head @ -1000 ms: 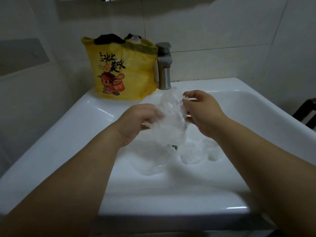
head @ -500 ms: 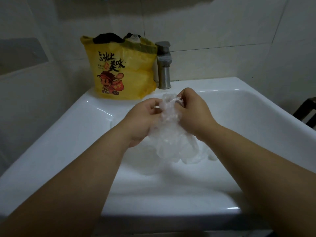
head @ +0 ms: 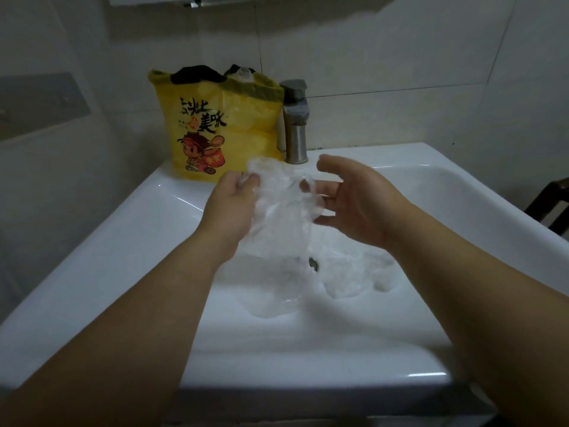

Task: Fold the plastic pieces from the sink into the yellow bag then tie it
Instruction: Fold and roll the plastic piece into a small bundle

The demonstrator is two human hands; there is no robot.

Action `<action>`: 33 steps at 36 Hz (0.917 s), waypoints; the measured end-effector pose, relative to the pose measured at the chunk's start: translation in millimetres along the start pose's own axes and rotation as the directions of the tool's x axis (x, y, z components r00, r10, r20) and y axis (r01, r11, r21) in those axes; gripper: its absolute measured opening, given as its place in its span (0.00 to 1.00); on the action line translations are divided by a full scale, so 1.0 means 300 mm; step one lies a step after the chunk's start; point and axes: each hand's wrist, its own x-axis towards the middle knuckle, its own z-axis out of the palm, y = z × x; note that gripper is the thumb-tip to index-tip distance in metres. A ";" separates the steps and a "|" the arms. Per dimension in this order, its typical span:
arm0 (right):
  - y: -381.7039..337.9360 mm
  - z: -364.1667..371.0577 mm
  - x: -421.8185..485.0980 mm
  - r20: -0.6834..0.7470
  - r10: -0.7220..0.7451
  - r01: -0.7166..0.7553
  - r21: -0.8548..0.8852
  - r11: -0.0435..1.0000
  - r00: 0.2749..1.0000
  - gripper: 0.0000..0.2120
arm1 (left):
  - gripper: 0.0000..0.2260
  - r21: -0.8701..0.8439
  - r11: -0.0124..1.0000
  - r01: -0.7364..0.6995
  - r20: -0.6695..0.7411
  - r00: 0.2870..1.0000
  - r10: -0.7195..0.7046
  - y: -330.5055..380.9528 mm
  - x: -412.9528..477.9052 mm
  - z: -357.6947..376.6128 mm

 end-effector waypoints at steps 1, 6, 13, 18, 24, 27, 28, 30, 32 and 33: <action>0.007 0.000 0.001 0.041 0.007 -0.001 -0.145 0.989 0.999 0.26 | 0.07 -0.012 1.000 -0.002 -0.010 1.000 0.002 0.003 -0.001 0.002; 0.066 0.017 0.009 -0.025 -0.047 0.009 -0.782 0.623 0.999 0.34 | 0.15 -0.095 0.995 0.010 -0.040 0.999 -0.014 0.020 0.001 -0.001; 0.041 -0.029 0.058 -0.408 -0.276 0.113 -0.380 0.918 0.871 0.14 | 0.18 -0.046 0.999 -0.007 -0.006 1.000 0.007 0.003 0.018 -0.018; 0.000 -0.049 0.049 -0.376 -0.091 0.201 0.264 0.943 0.922 0.09 | 0.12 0.024 1.000 0.005 0.207 0.978 -0.009 -0.012 0.009 -0.019; -0.001 -0.069 0.043 -0.280 -0.062 0.161 0.346 0.924 0.958 0.09 | 0.08 -0.296 0.940 0.171 0.257 0.962 -0.094 0.019 0.018 -0.033; -0.007 -0.078 0.034 -0.131 -0.046 0.069 0.171 0.983 0.990 0.10 | 0.14 -0.453 0.863 0.225 0.262 0.958 -0.113 0.036 0.025 -0.050; -0.011 -0.082 0.028 -0.068 -0.036 0.043 0.106 0.993 0.997 0.11 | 0.13 -0.497 0.832 0.245 0.271 0.955 -0.119 0.042 0.026 -0.060; -0.019 -0.089 0.017 0.045 0.004 -0.004 -0.002 1.000 0.999 0.11 | 0.12 -0.556 0.776 0.299 0.313 0.940 -0.138 0.048 0.026 -0.069; -0.020 -0.089 0.013 0.105 0.043 -0.035 -0.083 0.996 0.994 0.09 | 0.13 -0.524 0.791 0.316 0.352 0.926 -0.137 0.047 0.022 -0.080; -0.017 -0.089 0.016 0.106 0.048 -0.037 -0.100 0.994 0.993 0.09 | 0.13 -0.502 0.807 0.312 0.366 0.922 -0.129 0.049 0.017 -0.081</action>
